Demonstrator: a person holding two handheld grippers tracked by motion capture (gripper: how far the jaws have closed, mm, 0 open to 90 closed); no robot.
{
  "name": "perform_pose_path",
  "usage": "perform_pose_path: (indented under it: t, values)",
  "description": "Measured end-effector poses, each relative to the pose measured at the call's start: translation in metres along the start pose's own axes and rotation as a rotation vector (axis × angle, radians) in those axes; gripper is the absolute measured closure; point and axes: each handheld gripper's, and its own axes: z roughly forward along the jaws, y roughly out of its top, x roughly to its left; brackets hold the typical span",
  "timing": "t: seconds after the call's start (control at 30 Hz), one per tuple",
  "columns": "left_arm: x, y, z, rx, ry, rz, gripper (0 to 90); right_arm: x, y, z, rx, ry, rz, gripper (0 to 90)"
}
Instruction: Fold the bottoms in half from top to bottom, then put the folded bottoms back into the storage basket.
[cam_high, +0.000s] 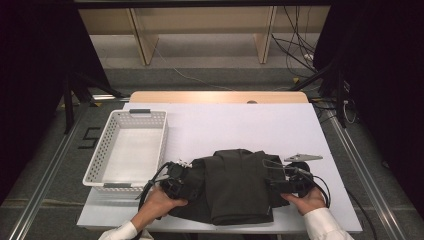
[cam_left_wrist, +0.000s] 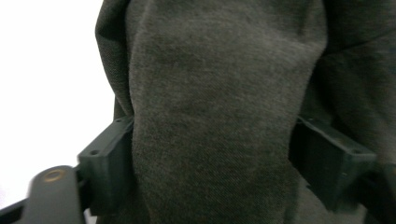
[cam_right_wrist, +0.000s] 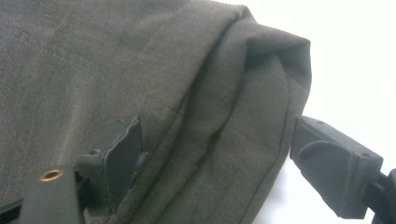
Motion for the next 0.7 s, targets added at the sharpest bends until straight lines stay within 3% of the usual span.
perform_pose_path:
  t: [0.03,0.17,0.43,0.7]
  values:
    - [0.0004,-0.0004,-0.0006,0.001,-0.018,-0.012,22.8,-0.0004,-0.0003,0.0004,0.004,0.0,0.0,17.6]
    - [-0.0001,-0.0029,-0.0021,0.005,-0.028,-0.008,24.2,-0.0012,-0.0005,0.0021,0.015,0.004,0.01,17.5]
    - [-0.0066,-0.0049,-0.0024,0.035,-0.129,-0.011,23.9,-0.0021,-0.002,0.001,0.016,0.014,0.02,17.6]
    - [-0.0081,-0.0049,-0.0056,0.026,-0.216,-0.062,26.7,-0.0034,-0.0021,0.0014,0.02,0.007,0.029,17.6]
